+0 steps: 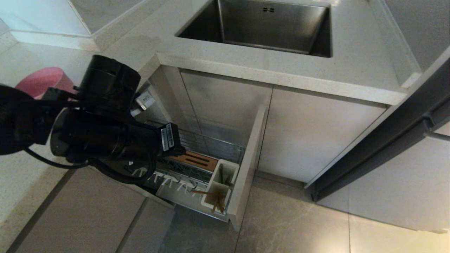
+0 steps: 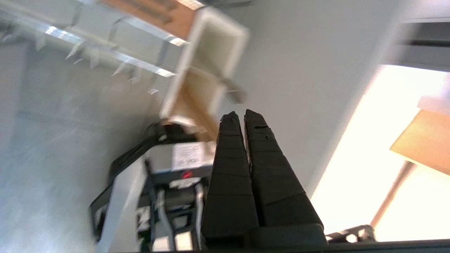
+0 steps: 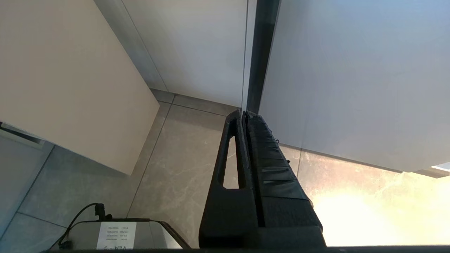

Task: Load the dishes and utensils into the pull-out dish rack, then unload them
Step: Close the cupboard

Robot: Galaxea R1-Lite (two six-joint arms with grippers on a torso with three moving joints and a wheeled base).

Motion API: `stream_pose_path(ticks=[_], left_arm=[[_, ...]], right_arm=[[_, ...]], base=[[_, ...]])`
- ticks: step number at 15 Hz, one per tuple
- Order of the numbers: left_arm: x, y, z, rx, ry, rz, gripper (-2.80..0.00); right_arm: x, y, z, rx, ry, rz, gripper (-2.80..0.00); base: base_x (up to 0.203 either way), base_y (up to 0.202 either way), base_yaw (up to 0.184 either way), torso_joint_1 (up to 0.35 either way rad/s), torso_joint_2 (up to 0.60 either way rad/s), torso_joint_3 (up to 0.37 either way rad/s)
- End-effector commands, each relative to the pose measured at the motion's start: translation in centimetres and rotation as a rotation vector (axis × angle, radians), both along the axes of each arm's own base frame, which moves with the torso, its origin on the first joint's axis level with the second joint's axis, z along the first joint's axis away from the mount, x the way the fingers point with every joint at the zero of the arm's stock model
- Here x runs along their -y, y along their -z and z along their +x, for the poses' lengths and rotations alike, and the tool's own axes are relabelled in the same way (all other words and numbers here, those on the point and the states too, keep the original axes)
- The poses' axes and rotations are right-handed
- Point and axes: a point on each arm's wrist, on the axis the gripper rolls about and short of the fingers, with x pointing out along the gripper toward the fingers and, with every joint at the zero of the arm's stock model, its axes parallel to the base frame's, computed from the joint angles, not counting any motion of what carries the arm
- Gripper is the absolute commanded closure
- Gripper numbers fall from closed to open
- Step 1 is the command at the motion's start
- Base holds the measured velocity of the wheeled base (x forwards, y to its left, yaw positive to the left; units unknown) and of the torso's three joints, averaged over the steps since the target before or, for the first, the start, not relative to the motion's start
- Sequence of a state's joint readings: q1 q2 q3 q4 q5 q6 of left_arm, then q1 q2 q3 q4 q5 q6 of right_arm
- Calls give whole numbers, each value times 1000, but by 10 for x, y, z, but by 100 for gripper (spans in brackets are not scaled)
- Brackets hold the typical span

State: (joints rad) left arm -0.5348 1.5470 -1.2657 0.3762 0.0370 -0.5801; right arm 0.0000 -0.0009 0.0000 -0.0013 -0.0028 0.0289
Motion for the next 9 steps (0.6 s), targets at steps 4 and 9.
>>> stream_pose_path(ticks=[4,9], left_arm=[[5,-45,-27,125,112,-124,-280],[24,-65,-37,104,343,-243,-280]], right_arm=[[0,0,0,1,0,0,0],[0,0,0,1,0,0,0]], base=[[0,0,0,0,0,0],[0,0,0,0,0,0]])
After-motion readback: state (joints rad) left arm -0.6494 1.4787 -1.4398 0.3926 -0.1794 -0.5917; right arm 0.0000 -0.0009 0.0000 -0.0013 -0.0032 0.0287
